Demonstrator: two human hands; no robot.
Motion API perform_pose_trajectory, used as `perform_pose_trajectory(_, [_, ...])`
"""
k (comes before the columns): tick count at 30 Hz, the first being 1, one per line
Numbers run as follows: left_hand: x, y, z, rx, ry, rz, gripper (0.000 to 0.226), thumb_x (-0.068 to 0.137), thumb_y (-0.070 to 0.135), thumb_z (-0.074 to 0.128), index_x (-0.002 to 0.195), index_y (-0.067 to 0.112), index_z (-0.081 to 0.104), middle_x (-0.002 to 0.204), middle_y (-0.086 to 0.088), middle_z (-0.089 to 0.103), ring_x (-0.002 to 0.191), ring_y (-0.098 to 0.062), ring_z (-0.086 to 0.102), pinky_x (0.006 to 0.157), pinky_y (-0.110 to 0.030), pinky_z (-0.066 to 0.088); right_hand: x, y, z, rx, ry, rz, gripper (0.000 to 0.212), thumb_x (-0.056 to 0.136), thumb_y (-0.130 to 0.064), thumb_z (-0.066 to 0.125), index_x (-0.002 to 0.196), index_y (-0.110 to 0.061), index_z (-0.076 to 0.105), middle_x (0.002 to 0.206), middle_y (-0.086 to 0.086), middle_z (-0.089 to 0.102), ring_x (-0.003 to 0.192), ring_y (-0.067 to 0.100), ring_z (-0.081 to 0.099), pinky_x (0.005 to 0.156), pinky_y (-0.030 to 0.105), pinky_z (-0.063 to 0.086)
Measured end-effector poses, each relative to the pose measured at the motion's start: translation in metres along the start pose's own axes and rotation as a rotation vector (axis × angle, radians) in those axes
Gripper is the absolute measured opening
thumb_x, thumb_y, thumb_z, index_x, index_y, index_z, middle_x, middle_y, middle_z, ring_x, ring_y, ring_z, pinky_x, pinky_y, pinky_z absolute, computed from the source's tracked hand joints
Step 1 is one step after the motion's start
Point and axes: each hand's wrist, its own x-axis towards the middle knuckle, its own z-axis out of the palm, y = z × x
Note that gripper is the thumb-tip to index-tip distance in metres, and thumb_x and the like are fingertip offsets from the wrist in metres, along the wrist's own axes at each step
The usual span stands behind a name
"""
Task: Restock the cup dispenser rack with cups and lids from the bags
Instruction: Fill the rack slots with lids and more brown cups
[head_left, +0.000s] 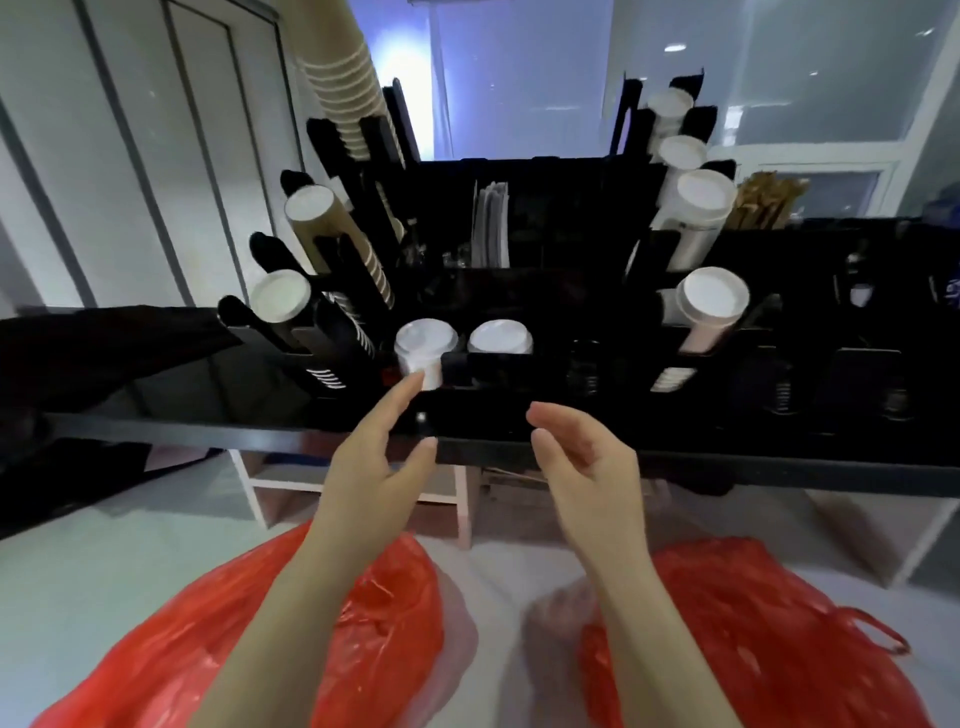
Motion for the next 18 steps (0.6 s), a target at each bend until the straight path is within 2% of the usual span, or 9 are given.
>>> perform_pose_trajectory(3, [0.001,-0.039,-0.045,0.014,-0.054,-0.034,0.058,0.093,0.013,0.055,0.137,0.047,0.038,0.14,0.028,0.042,0.131,0.01,0.035,0.108,-0.022,0.03,-0.015,0.004,0.06,0.067,0.064,0.069,0.023,0.092,-0.011,0.061,0.102,-0.029,0.069,0.1,-0.02,0.07,0.098,-0.003,0.064,0.085,0.014,0.049])
perform_pose_trajectory(5, [0.005,-0.067,-0.076,0.04,-0.074,-0.046,0.057,0.092,0.012,0.055,0.137,0.044,0.039,0.138,0.028,0.044,0.129,0.011,0.037,0.109,-0.025,0.032,-0.023,0.006,0.101,0.088,0.073,0.111,0.024,0.091,-0.009,0.061,0.1,-0.03,0.069,0.098,-0.017,0.071,0.096,-0.004,0.064,0.085,0.012,0.048])
perform_pose_trajectory(7, [0.011,-0.09,-0.104,0.037,-0.081,-0.056,0.056,0.092,0.012,0.054,0.136,0.044,0.042,0.136,0.028,0.046,0.127,0.012,0.039,0.106,-0.021,0.033,-0.03,0.008,0.137,0.082,0.083,0.142,0.024,0.09,-0.009,0.062,0.102,-0.03,0.068,0.1,-0.015,0.071,0.096,-0.004,0.063,0.086,0.013,0.048])
perform_pose_trajectory(10, [0.026,-0.113,-0.138,-0.019,-0.08,-0.056,0.054,0.092,0.009,0.053,0.137,0.039,0.044,0.135,0.025,0.049,0.125,0.012,0.041,0.095,-0.004,0.033,-0.034,0.007,0.179,0.035,0.099,0.164,0.025,0.089,-0.012,0.063,0.103,-0.033,0.067,0.103,-0.015,0.07,0.098,-0.004,0.062,0.09,0.016,0.048])
perform_pose_trajectory(12, [0.037,-0.123,-0.153,-0.042,-0.084,-0.057,0.055,0.092,0.006,0.052,0.135,0.039,0.044,0.133,0.024,0.049,0.124,0.01,0.043,0.089,0.001,0.033,-0.029,0.002,0.198,0.005,0.117,0.16,0.026,0.089,-0.011,0.064,0.103,-0.032,0.066,0.103,-0.015,0.07,0.098,-0.003,0.063,0.091,0.019,0.048])
perform_pose_trajectory(15, [0.047,-0.133,-0.167,-0.069,-0.094,-0.026,0.056,0.091,0.005,0.052,0.129,0.045,0.043,0.126,0.032,0.048,0.121,0.012,0.045,0.09,-0.003,0.036,-0.019,-0.006,0.22,-0.012,0.136,0.122,0.027,0.089,-0.009,0.064,0.104,-0.03,0.066,0.103,-0.013,0.07,0.097,-0.003,0.063,0.088,0.014,0.049])
perform_pose_trajectory(18, [0.054,-0.144,-0.175,-0.133,-0.067,-0.025,0.055,0.091,0.003,0.052,0.129,0.042,0.045,0.128,0.022,0.053,0.12,0.005,0.049,0.096,-0.014,0.038,-0.013,-0.01,0.234,-0.046,0.128,0.082,0.028,0.089,-0.011,0.063,0.104,-0.034,0.065,0.105,-0.014,0.069,0.1,-0.003,0.063,0.087,0.012,0.048])
